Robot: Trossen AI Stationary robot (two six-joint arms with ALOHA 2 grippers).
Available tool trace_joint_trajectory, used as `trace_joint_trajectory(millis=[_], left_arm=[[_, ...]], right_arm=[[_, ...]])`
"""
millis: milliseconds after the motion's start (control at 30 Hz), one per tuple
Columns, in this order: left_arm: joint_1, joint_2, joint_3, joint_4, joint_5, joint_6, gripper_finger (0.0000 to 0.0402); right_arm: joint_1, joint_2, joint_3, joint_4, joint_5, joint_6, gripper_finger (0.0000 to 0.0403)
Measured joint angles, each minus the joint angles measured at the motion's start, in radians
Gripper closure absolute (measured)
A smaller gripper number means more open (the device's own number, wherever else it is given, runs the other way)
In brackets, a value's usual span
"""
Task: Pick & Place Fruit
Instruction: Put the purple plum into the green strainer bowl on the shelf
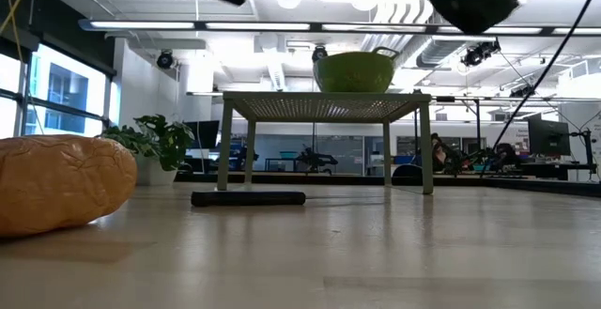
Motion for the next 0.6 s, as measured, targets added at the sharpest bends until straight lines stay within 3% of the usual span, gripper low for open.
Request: trace_joint_trajectory(millis=[400,600], left_arm=[[-0.021,0.000,-0.031,-0.155,-0.056,-0.166,0.0030],[-0.021,0.001,-0.056,-0.156,-0.056,-0.178,0.0030]], right_arm=[[0.125,0.117,0.000,0.082,0.176,0.004,0.0014],[0.155,0.174,0.000,0.156,0.183,0.011,0.0014]])
